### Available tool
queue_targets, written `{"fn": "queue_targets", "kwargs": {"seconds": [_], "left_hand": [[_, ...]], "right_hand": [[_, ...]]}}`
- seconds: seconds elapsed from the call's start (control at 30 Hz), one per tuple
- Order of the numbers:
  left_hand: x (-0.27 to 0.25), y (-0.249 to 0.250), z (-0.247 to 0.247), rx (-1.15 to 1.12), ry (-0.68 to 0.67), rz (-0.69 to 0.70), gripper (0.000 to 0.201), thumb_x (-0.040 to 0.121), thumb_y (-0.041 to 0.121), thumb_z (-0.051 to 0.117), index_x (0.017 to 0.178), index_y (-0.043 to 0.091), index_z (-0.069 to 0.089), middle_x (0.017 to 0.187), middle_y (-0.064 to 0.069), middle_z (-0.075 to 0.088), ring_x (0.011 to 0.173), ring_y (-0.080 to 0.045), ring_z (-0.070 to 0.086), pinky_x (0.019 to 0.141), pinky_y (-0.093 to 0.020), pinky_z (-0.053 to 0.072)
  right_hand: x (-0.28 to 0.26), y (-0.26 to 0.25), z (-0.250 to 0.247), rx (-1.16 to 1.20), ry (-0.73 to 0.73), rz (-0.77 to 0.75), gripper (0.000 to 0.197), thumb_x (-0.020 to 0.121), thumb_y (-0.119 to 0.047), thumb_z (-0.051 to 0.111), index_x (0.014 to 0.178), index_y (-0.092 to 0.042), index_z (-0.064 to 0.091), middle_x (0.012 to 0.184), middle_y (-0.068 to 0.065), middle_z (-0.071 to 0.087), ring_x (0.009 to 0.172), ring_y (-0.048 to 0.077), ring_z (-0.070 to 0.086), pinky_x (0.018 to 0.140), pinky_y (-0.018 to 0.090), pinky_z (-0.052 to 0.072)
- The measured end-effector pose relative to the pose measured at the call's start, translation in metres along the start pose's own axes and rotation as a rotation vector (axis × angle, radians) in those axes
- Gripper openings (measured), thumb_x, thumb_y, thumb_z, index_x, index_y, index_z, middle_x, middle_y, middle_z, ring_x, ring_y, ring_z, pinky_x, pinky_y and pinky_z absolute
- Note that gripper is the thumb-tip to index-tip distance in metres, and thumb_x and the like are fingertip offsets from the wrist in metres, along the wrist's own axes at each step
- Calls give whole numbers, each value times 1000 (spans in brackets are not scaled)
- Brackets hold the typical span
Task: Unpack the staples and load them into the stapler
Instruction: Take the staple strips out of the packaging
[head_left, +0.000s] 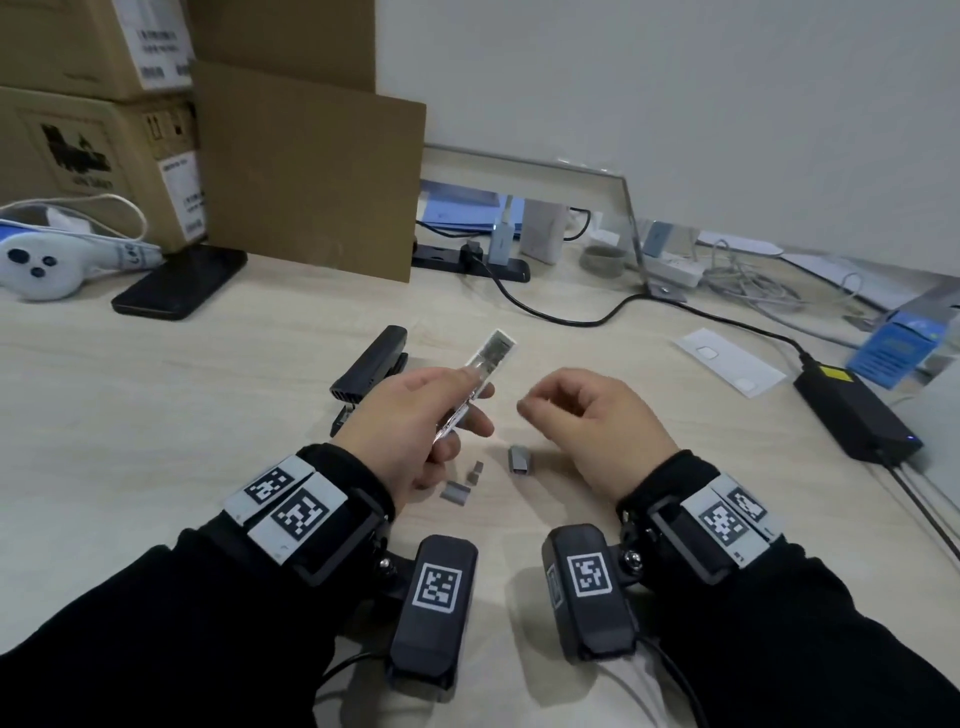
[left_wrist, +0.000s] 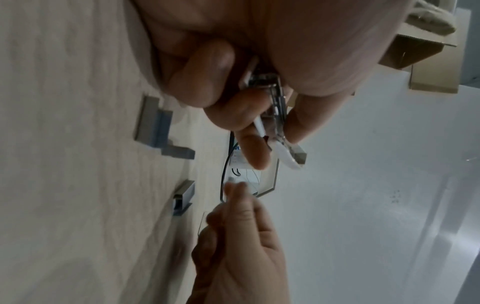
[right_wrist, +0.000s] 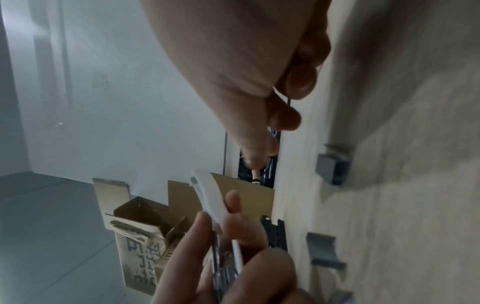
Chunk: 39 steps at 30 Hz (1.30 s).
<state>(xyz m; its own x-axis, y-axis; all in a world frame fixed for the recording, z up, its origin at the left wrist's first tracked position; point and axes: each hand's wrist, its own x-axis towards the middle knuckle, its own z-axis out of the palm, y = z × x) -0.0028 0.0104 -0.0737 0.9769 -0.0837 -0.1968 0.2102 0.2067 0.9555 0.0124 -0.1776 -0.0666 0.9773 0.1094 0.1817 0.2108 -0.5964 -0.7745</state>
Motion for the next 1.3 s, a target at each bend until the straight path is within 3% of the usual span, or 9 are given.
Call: {"fn": "queue_targets", "kwargs": {"seconds": [0.13,0.23,0.33,0.47,0.6,0.7,0.8,1.03,1.3], "left_hand": [[-1,2,3,-33,29,-15,34,94,42,57,102,11,67,72,-3,72,44,-11,42,43,-22,19],[-1,5,5,-60,50,-42,36,96,41,52,103,11,69,77,-7,75,47,-14,46,45,-23,23],[-3,7,6,-79,44,-47,33,97,31,48,105,8,70,85,-13,77,51,-17,54,45,-24,29],[-5,9,7,-122,9,-32,32,99,28,46,111,6,66,93,-14,79,61,-21,69,46,-28,47],[-7,8,4,-176,-16,-8,28,100,26,49,112,5,63,94,-14,80,75,-26,75,51,-33,55],[-7,7,4,-179,-76,-2,19,101,22,50,102,6,60,82,-13,74,64,-23,73,49,-34,57],[-7,6,6,-167,-133,-7,15,101,19,51,93,9,58,70,-8,68,54,-17,69,49,-35,59],[-6,3,6,-152,-175,-7,12,100,18,52,98,8,60,82,-15,71,57,-19,70,50,-35,59],[-6,2,6,-143,-208,8,16,102,17,49,102,7,61,76,-9,74,58,-18,70,54,-37,61]], "right_hand": [[-3,1,-5,-293,-211,89,27,75,-48,75,94,-30,73,80,-8,65,73,4,58,67,24,46],[-5,-4,-7,-360,-274,53,29,73,-43,79,99,-31,73,90,-6,65,78,7,59,75,25,48],[-5,-3,-6,-347,-245,-12,19,76,-37,78,93,-31,75,90,-7,65,75,3,57,71,21,46],[-3,0,-2,-233,-93,-75,11,75,-35,77,85,-32,73,84,-9,62,68,2,51,68,20,39],[-8,-8,1,70,29,-199,13,78,-19,79,90,-24,73,70,-8,63,60,9,52,61,20,44],[-12,-13,8,193,27,-293,20,77,-9,81,93,-17,74,68,-9,65,57,3,52,60,13,41],[-12,-14,11,174,25,-337,22,77,-13,81,96,-19,74,70,-8,67,59,3,53,61,13,42],[-10,-13,11,124,16,-371,22,75,-19,78,96,-23,74,73,-1,68,62,4,52,64,16,43],[-11,-14,10,147,-14,-375,23,75,-13,82,95,-22,74,72,-7,66,64,2,56,66,16,45]]}}
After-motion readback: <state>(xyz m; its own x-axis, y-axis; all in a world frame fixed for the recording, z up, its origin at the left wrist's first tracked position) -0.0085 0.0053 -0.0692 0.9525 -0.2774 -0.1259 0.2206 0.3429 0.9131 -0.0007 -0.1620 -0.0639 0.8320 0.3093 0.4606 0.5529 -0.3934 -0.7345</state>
